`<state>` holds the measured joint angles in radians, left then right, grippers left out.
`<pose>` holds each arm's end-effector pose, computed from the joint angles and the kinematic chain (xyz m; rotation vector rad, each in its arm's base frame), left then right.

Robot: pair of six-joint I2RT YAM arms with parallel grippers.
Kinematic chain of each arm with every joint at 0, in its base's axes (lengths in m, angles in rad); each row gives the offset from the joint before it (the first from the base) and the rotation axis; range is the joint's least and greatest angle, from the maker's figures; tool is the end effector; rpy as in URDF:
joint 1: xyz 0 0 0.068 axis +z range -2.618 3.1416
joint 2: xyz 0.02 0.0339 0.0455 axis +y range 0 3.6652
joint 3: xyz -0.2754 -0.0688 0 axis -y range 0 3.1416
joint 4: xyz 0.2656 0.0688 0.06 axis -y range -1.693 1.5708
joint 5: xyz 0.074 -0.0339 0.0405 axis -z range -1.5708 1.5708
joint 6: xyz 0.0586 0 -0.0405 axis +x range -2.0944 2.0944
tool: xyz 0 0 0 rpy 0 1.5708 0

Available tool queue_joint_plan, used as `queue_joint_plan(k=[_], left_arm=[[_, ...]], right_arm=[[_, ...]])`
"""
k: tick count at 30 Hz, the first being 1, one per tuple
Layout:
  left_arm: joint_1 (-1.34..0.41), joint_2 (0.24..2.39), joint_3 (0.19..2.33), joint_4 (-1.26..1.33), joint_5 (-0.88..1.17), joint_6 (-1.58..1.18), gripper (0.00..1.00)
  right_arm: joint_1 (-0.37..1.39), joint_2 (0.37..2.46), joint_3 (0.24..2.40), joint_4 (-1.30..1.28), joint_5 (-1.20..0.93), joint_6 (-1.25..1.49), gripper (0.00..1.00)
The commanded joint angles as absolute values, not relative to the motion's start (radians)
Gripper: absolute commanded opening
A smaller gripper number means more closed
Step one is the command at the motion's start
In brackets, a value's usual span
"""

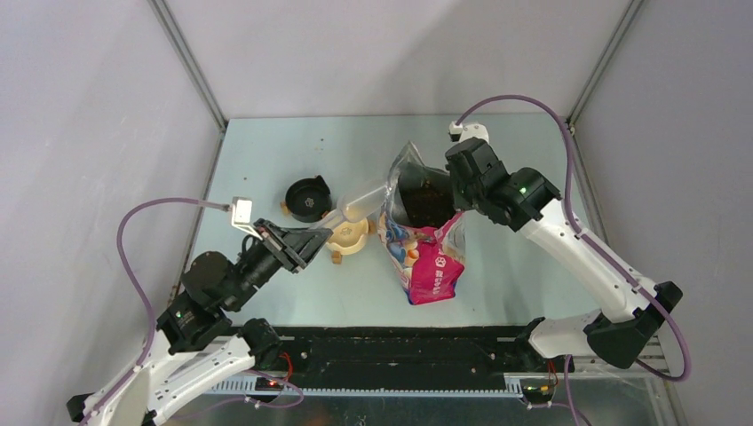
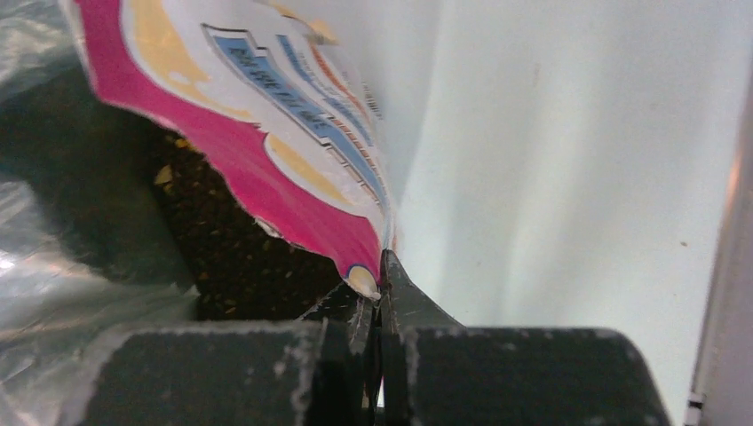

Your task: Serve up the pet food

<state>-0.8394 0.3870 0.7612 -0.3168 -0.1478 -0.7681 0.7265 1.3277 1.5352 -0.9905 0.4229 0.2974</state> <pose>0.0879 -0.0850 0.3779 -0.0695 1.6312 -1.1575 0.2339 0.1757 0.4043 -0.2843 2.2520 0.0372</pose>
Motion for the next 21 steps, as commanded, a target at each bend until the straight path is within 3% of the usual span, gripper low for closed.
queue_joint_plan(k=[1,7,12,21], left_arm=[[-0.836,0.376,0.752,-0.265,-0.153,-0.748,0.00],[-0.836,0.412,0.787,-0.298,-0.149,-0.739,0.00],[-0.836,0.433,0.770,-0.248,-0.094,-0.747,0.00],[-0.837,0.364,0.822,-0.336,-0.116,-0.789,0.00]], right_arm=[[0.724,1.253,1.561,-0.942,0.719,0.277,0.00],[0.740,1.188,1.609,-0.929,0.832,0.282,0.00],[0.861,1.211,1.690,-0.927,0.915,0.242,0.00],[1.011,1.288,1.670,-0.936,0.737,0.294,0.00]])
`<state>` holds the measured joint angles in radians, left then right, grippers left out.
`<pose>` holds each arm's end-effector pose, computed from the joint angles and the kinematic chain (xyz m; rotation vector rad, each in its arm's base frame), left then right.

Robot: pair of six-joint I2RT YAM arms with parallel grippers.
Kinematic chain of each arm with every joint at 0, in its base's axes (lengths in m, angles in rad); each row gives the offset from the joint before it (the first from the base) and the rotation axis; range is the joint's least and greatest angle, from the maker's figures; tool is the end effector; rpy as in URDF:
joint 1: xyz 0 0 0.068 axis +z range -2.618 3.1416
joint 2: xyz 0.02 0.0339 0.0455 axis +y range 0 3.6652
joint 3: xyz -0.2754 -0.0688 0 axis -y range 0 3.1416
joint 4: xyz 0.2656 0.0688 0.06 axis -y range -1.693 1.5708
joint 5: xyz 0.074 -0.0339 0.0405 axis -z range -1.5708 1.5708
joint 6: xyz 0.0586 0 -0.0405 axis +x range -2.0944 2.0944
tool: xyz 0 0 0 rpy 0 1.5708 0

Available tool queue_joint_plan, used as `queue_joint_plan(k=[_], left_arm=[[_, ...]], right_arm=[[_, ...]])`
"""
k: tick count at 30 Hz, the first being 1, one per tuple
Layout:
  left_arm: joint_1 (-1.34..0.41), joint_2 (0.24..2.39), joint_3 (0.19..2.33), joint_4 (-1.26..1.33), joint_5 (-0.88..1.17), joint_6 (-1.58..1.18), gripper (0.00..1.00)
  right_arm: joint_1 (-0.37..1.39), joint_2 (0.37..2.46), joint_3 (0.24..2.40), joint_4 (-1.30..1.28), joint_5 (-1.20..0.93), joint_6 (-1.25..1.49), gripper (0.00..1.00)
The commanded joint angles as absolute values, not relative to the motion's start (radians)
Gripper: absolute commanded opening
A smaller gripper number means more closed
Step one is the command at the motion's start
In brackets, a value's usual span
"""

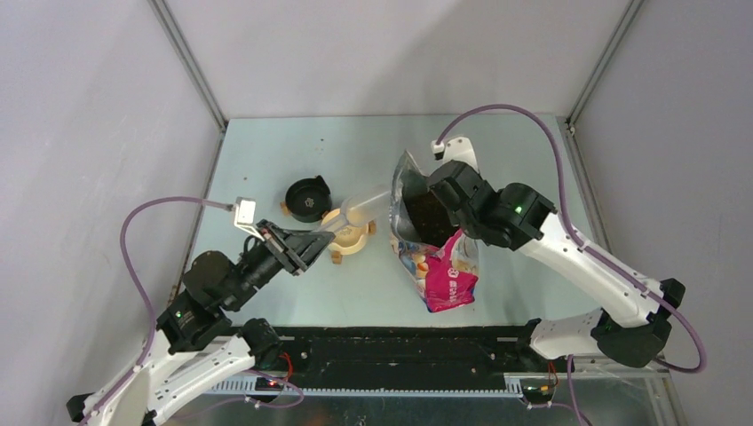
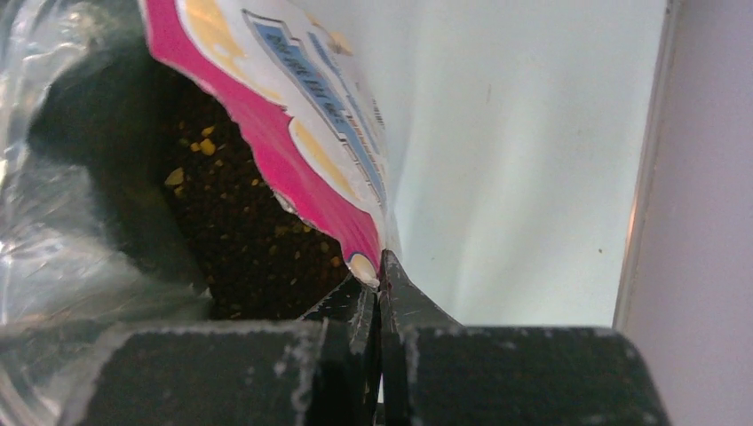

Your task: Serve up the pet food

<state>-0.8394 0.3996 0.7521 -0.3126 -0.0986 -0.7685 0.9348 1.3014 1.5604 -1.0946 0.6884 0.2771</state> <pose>0.0892 -0.0907 0.3739 -0.0263 1.6580 -1.1844 0.1892 0.1935 0.4165 -0.4163 2.1453 -0.1630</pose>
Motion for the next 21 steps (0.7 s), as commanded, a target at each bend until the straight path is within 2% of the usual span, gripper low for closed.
queue_joint_plan(k=[1,11,21], left_arm=[[-0.836,0.360,0.837,-0.407,-0.152,-0.799,0.00],[-0.838,0.335,0.910,-0.648,-0.141,-0.927,0.00],[-0.837,0.471,0.884,-0.642,-0.082,-1.002,0.00]], right_arm=[[1.024,1.297,1.674,-0.933,0.747,0.307,0.00],[1.129,1.344,1.606,-0.726,0.646,0.350,0.00],[1.227,1.339,1.494,-0.543,0.564,0.323,0.00]])
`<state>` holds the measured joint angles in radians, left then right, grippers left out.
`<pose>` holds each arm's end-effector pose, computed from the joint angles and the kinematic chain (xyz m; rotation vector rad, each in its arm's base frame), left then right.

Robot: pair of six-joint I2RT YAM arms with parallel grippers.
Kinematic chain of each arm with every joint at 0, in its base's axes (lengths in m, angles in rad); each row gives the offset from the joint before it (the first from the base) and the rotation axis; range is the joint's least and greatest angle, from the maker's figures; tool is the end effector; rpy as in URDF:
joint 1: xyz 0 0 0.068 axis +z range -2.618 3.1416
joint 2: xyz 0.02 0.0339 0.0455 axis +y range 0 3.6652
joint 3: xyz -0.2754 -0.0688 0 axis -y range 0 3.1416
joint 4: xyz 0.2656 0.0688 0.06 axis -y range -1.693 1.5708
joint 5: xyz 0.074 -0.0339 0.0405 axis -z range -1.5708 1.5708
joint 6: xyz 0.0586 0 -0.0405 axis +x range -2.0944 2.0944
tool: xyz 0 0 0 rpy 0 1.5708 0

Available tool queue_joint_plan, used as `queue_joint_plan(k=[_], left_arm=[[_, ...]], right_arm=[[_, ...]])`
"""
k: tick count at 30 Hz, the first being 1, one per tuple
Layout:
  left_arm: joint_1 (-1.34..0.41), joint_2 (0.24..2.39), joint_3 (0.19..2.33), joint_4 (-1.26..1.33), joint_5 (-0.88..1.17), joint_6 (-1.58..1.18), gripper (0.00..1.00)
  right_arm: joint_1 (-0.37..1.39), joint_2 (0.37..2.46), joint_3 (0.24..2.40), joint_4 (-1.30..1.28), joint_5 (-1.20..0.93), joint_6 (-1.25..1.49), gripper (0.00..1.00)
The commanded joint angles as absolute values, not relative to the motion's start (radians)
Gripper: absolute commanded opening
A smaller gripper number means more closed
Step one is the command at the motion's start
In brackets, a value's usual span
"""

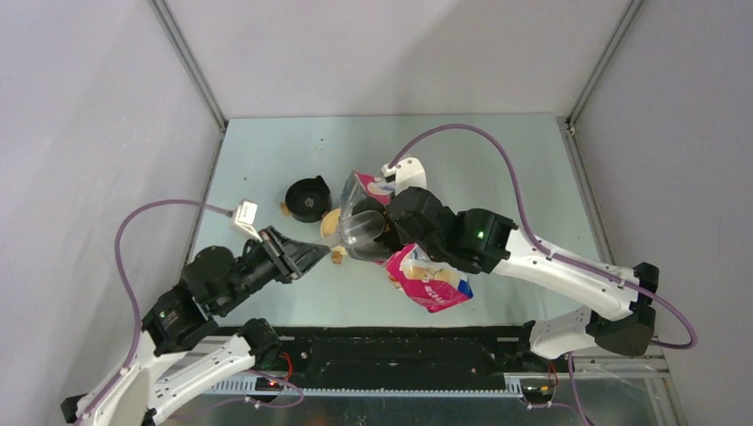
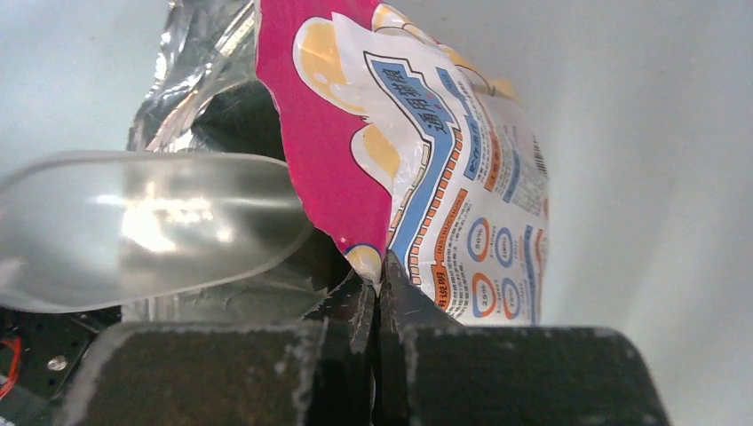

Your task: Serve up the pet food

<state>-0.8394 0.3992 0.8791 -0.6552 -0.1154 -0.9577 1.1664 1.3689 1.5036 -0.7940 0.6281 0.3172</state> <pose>0.0747 -0.0731 0.3733 -0.2047 1.8965 -1.1814 0.1559 0.2769 0.4041 -0.5522 2.0209 0.1897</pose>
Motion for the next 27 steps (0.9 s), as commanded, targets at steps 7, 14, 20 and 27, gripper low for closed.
queue_joint_plan(k=[7,14,20,27], left_arm=[[-0.837,0.631,0.952,-0.757,-0.085,-1.048,0.00],[-0.837,0.762,1.048,-0.978,-0.171,-1.143,0.00],[-0.837,0.875,1.142,-1.150,-0.175,-1.185,0.00],[-0.837,0.929,1.167,-1.126,-0.157,-1.150,0.00]], right_arm=[[1.256,1.351,1.436,-0.483,0.605,0.324,0.00],[1.277,1.373,1.426,-0.505,0.708,0.316,0.00],[1.277,1.367,1.415,-0.515,0.743,0.325,0.00],[1.277,1.358,1.398,-0.523,0.736,0.339,0.00]])
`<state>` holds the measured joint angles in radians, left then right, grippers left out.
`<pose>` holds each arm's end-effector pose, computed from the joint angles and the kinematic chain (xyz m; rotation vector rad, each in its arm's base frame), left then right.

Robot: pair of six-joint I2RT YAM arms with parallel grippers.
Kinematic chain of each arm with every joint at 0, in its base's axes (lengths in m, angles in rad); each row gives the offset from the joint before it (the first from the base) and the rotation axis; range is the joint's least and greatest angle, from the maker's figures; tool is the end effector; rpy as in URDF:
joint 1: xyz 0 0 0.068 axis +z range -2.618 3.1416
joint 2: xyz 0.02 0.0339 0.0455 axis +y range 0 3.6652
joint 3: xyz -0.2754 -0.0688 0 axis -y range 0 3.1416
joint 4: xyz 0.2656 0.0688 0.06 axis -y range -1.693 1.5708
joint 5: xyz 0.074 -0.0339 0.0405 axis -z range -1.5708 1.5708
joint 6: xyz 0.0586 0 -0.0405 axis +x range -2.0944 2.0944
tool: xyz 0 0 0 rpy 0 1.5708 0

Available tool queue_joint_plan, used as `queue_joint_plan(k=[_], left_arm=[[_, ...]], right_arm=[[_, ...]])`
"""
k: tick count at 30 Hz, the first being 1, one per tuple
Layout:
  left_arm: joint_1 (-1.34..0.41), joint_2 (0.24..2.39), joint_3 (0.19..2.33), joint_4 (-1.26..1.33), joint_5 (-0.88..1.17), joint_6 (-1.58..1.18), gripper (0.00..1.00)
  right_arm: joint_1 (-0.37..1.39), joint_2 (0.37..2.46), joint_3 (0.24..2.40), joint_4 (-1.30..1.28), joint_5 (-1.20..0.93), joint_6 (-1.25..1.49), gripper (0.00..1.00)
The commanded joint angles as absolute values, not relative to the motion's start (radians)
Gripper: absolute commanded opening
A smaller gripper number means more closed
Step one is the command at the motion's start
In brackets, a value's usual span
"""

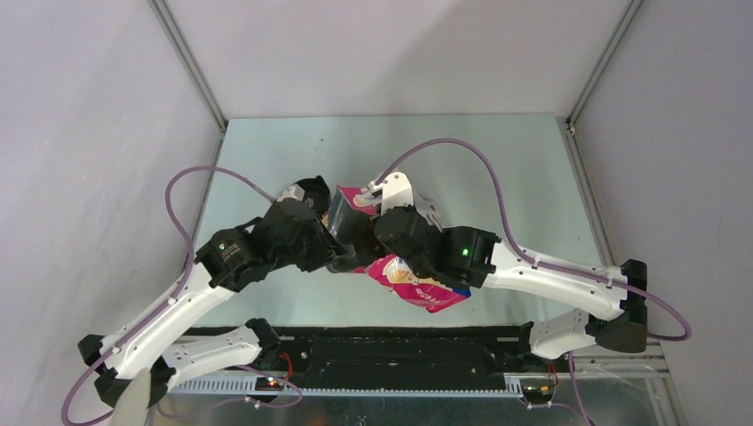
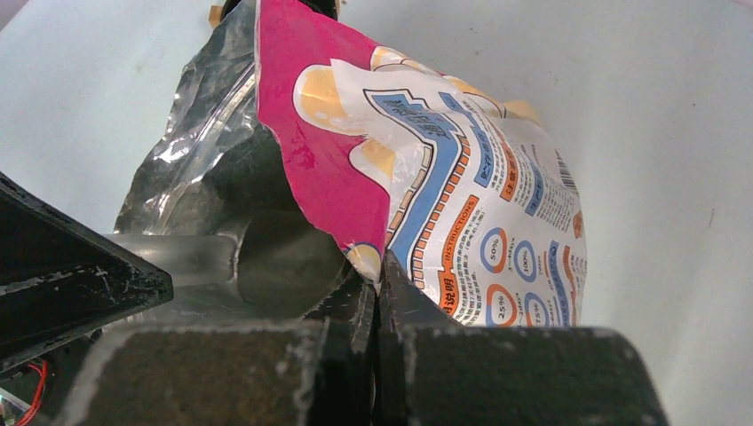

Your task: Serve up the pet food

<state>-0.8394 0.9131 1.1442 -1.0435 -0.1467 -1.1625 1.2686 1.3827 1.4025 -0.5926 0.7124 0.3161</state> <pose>0.1314 -0.1336 0.3549 -0.4770 2.4695 -0.7438 0.1355 0.3059 0.3851 -0.5459 1.9262 0.2488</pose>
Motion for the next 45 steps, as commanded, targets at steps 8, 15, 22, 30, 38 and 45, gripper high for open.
queue_joint_plan(k=[8,15,22,30,38,45], left_arm=[[-0.837,1.061,1.192,-1.034,-0.086,-1.056,0.00],[-0.837,1.128,1.155,-0.920,0.004,-0.998,0.00],[-0.835,1.033,0.910,-0.523,0.104,-1.075,0.00],[-0.835,0.944,0.753,-0.237,0.083,-1.139,0.00],[-0.835,0.949,0.673,0.055,0.152,-1.162,0.00],[-0.836,0.929,0.720,0.008,0.127,-1.140,0.00]], right_arm=[[1.277,1.344,1.385,-0.525,0.738,0.350,0.00],[1.250,1.305,1.317,-0.495,0.737,0.410,0.00],[1.181,1.180,1.180,-0.457,0.771,0.523,0.00],[1.155,1.045,1.098,-0.477,0.863,0.519,0.00],[1.134,0.947,1.098,-0.489,0.982,0.442,0.00],[1.134,0.890,1.097,-0.449,1.044,0.363,0.00]])
